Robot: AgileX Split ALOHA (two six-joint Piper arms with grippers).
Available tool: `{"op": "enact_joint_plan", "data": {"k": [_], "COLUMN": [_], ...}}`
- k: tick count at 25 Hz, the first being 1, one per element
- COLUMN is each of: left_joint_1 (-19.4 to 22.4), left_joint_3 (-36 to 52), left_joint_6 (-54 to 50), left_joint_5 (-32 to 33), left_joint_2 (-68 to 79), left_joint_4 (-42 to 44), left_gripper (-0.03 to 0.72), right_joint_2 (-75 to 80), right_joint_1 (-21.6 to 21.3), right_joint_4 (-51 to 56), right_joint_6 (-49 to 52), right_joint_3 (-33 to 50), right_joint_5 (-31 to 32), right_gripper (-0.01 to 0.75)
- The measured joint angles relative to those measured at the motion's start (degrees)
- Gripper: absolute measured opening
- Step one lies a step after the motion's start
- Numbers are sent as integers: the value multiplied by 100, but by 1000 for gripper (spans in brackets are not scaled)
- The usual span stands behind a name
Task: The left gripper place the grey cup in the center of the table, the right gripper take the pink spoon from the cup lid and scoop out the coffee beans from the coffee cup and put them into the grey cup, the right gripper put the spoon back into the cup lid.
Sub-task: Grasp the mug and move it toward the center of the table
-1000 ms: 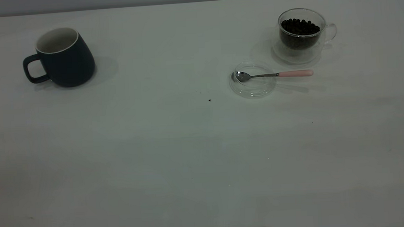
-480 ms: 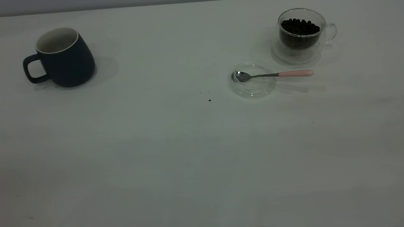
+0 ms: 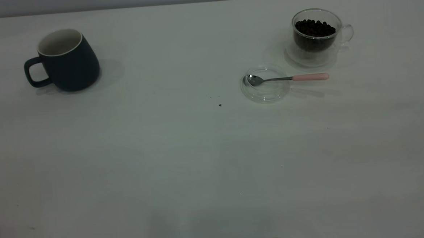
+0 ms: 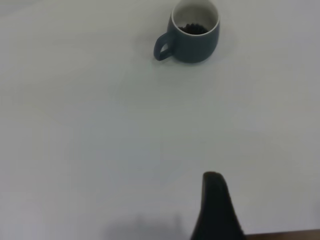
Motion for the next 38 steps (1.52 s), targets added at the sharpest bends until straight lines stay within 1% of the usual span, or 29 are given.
{"op": "enact_joint_plan", "data": {"k": [8, 11, 13, 18, 23, 25, 27, 31, 34, 38], "left_joint_1": [0, 0, 0, 0, 0, -5, -36, -111, -153, -165], "left_joint_3": [-1277, -1917, -2485, -4051, -5535, -5937, -6210, -6295, -6295, -6302], "left_joint_6": [554, 781, 1044, 2097, 3479, 3913, 4369, 5242, 5595, 5740], "left_joint_5": [-703, -874, -870, -542, 239, 397, 407, 48, -52, -63], "left_joint_2": [3468, 4680, 5522, 7260, 8657, 9056, 9362, 9604, 9707, 9873], "left_joint_4": [296, 628, 852, 1040, 1090, 1145, 1228, 1246, 1246, 1263], "left_gripper": [567, 567, 567, 567, 567, 567, 567, 567, 567, 567], "right_joint_2": [0, 0, 0, 0, 0, 0, 0, 0, 0, 0], "right_joint_1": [0, 0, 0, 0, 0, 0, 0, 0, 0, 0], "right_joint_4": [0, 0, 0, 0, 0, 0, 0, 5, 5, 5], "right_joint_6": [0, 0, 0, 0, 0, 0, 0, 0, 0, 0], "right_joint_3": [0, 0, 0, 0, 0, 0, 0, 0, 0, 0], "right_joint_5": [0, 0, 0, 0, 0, 0, 0, 0, 0, 0], "right_gripper": [574, 574, 574, 574, 574, 574, 574, 574, 574, 574]}}
